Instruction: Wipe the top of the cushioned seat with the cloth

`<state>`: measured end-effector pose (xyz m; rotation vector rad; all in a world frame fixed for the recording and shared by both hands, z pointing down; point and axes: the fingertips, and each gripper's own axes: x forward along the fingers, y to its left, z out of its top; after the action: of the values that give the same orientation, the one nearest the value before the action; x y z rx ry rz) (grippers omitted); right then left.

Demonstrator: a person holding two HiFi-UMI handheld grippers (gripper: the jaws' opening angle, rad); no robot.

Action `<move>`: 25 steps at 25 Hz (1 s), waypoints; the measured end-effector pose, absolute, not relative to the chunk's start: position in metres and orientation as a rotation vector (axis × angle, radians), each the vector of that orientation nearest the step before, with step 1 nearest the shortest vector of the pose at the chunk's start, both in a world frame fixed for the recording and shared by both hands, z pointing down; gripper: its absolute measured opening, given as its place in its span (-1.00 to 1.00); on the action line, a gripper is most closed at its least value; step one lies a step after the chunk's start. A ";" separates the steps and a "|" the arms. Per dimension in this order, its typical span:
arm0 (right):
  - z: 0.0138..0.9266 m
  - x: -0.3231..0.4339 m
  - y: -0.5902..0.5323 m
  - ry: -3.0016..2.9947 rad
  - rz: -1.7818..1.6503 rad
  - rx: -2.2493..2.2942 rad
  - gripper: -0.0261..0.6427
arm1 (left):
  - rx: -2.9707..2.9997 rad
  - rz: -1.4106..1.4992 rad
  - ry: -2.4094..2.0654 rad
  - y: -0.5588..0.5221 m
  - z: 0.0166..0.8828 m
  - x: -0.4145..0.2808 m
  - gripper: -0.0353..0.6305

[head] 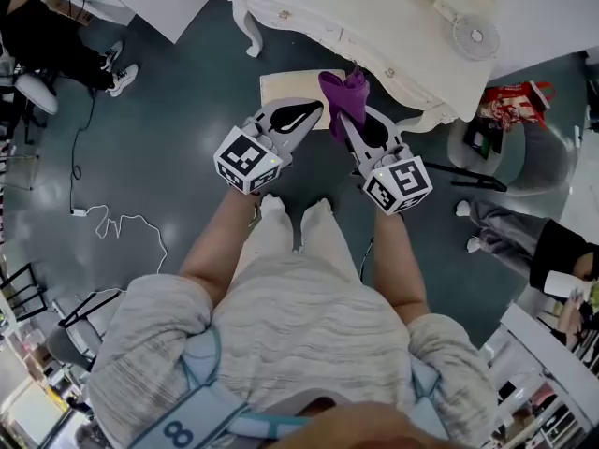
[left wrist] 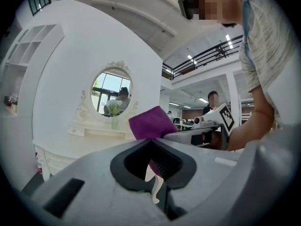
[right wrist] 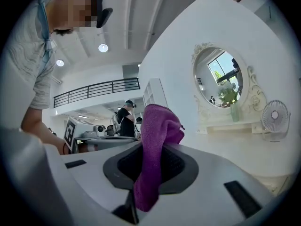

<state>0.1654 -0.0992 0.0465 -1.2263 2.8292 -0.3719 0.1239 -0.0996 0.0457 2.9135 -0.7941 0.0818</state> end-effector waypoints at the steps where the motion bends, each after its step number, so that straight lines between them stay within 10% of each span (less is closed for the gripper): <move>1: 0.033 0.169 -0.100 2.824 -0.355 -1.227 -0.73 | 2.921 0.083 -0.797 -0.098 0.035 0.126 -0.86; 25: -0.052 0.178 -0.079 2.839 -0.170 -1.183 -0.74 | 2.999 0.039 -0.859 -0.073 -0.041 0.141 -0.86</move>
<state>0.1778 -0.0791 -0.0519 -1.1833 2.8388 -0.1700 0.1408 -0.0727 -0.0407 2.9987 -0.8594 0.0387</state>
